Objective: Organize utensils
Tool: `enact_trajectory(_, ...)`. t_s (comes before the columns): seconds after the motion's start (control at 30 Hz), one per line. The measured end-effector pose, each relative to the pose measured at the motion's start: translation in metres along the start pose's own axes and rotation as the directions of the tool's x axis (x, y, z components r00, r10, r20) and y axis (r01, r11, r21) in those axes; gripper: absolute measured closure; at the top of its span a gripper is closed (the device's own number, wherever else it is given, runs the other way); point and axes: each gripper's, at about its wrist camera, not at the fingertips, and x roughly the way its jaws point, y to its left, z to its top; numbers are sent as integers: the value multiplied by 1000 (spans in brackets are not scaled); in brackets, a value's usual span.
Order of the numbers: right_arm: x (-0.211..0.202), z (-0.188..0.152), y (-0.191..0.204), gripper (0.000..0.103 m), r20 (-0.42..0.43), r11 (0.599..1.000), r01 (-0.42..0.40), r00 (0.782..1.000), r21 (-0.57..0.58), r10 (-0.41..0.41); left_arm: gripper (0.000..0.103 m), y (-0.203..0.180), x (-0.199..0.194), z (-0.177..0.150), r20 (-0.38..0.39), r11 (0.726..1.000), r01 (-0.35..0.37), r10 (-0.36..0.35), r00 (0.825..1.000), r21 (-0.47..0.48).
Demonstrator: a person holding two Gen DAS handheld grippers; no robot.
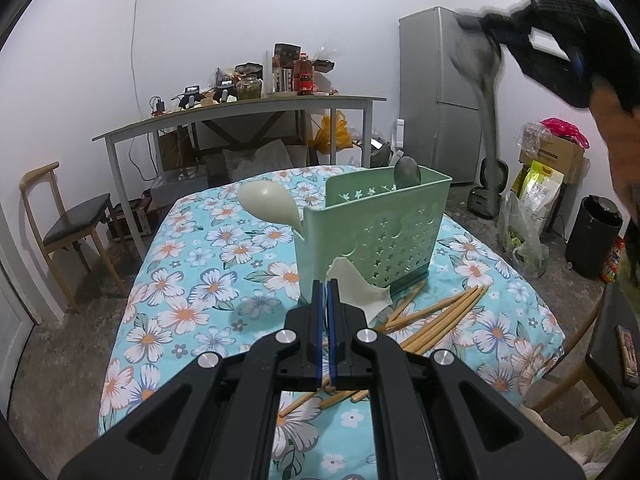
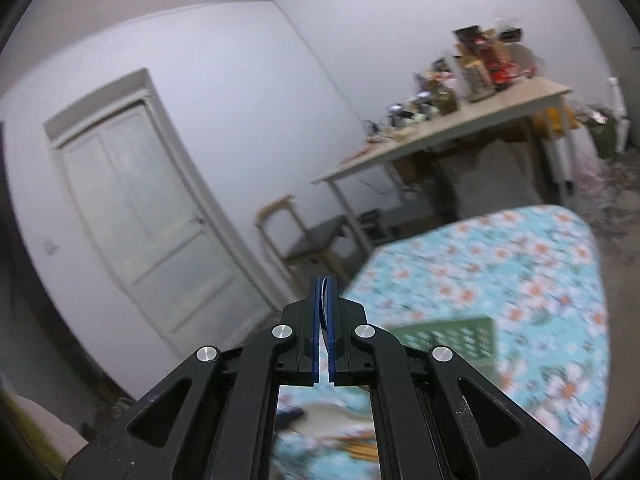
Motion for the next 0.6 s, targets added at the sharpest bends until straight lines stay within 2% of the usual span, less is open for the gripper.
enact_trajectory(0.17,31,26,19,102,2,994,-110,994,-18,110,101,-3,-3,-1,2,1000,17,-17,1000,-1)
enact_trajectory(0.3,70,39,18,102,-17,980,-196,980,17,196,101,-5,-6,-2,3,1000,28,-28,1000,-1)
enact_trajectory(0.4,97,39,8,102,-43,973,-220,974,66,223,101,-5,-9,-1,5,999,34,-34,999,-1)
enact_trajectory(0.6,138,17,-21,102,-111,970,-191,972,148,208,101,-4,-11,-2,3,999,43,-43,999,0)
